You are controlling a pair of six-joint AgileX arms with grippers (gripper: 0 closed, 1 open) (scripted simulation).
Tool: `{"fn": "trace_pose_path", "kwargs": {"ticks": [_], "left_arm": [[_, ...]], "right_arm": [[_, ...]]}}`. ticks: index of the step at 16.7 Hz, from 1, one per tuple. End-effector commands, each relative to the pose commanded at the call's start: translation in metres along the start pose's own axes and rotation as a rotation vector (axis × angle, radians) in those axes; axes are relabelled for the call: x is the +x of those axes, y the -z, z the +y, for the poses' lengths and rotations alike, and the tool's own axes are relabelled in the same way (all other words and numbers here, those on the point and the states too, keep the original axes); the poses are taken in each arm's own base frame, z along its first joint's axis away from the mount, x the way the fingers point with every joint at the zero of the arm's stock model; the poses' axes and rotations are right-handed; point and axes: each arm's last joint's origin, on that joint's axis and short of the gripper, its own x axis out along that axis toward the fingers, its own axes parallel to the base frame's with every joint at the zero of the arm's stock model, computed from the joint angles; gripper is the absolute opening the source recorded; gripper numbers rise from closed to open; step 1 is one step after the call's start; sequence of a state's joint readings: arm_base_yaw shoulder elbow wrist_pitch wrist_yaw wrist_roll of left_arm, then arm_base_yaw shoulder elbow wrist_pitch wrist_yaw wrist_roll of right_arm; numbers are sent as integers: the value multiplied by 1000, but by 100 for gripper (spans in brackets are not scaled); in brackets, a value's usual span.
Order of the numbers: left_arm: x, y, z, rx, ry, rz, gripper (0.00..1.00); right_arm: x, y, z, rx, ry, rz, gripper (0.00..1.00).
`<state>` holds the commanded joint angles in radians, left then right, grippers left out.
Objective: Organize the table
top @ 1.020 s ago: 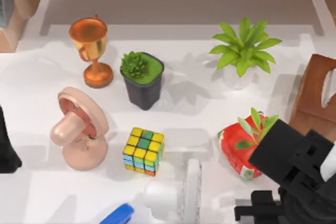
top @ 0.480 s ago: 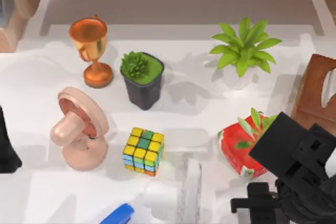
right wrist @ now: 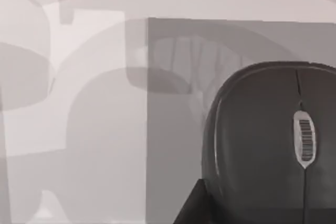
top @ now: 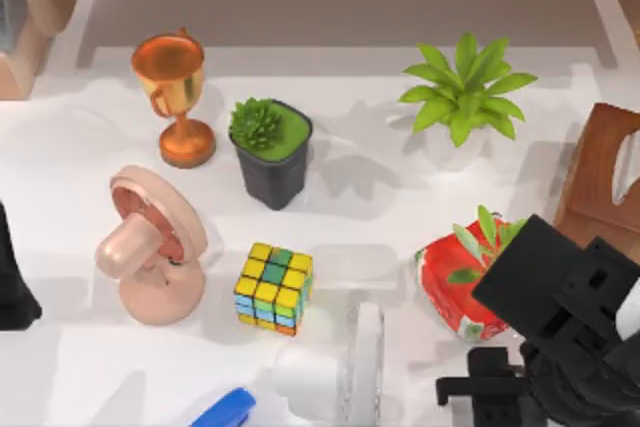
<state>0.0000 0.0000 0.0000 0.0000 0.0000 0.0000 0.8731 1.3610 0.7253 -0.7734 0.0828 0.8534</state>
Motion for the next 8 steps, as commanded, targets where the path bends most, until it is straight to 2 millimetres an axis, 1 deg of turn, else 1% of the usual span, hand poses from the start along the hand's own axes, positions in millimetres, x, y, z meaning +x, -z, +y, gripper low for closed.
{"fn": "trace_pose_path", "kwargs": {"ticks": [5, 8], "left_arm": [[0, 0, 0, 0, 0, 0, 100], [0, 0, 0, 0, 0, 0, 100]], "right_arm": [[19, 8, -7, -7, 66, 66, 0], [20, 8, -7, -7, 69, 69, 0]]}}
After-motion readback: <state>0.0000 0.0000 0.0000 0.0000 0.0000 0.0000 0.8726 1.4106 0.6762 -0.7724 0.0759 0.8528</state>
